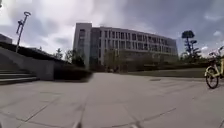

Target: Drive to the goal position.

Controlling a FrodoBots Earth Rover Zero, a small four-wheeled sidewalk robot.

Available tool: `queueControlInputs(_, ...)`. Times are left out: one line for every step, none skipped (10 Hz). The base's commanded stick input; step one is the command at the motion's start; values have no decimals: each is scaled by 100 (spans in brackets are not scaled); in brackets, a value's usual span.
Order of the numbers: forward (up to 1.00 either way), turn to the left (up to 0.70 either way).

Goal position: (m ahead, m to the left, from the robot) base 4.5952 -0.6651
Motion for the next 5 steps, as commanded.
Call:
queueControlInputs(70, 0)
queueControlInputs(70, 0)
queueControlInputs(70, 0)
queueControlInputs(70, 0)
queueControlInputs(70, 0)
